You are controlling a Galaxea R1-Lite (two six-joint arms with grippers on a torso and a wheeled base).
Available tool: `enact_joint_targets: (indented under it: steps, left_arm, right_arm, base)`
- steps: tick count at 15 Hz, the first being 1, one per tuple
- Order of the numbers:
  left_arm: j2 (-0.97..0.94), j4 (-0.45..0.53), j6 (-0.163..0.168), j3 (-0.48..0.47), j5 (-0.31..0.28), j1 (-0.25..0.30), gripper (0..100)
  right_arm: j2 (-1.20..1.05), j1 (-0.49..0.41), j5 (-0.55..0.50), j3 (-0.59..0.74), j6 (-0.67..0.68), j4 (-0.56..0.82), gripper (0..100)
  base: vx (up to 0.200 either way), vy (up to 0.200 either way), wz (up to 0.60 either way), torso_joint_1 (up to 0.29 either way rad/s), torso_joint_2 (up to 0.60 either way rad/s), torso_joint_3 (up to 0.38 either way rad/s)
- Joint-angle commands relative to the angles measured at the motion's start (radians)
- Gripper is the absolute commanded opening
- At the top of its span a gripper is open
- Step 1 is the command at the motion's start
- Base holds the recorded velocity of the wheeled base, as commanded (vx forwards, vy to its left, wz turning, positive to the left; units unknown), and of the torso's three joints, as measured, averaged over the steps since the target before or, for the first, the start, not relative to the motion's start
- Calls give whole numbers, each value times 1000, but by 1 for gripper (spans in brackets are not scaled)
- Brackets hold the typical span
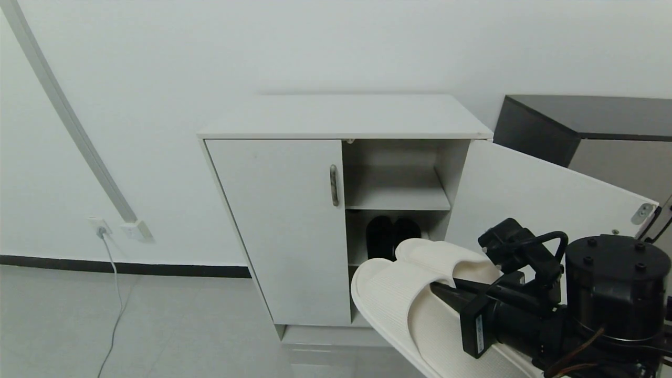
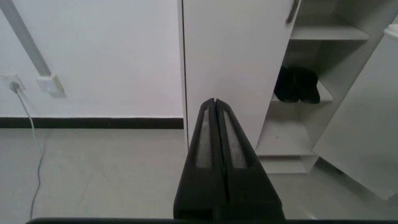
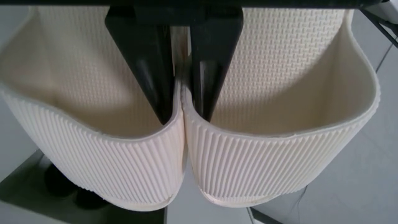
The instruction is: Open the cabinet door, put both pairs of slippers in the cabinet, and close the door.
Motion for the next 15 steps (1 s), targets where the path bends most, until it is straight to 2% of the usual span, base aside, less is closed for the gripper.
enact_joint_targets:
  steps: [1, 7, 12, 15]
  left_arm:
    - [0, 1, 0, 0, 1, 1, 0]
    - [0, 1, 0, 0, 1, 1, 0]
    - [0, 1, 0, 0, 1, -1, 0]
    - [0, 1, 0, 0, 1, -1, 0]
  right_arm:
    - [2, 3, 0, 0, 0, 0, 0]
    - [0, 12, 0, 8, -17, -2, 0]
    - [0, 12, 0, 9, -19, -2, 0]
    - [0, 12, 0, 12, -17, -2, 0]
  base:
    - [0, 0, 0, -139, 466, 334]
    - [0, 0, 0, -106, 457, 350]
    - [0, 0, 0, -40, 439, 405]
    - [0, 0, 0, 1, 185, 181]
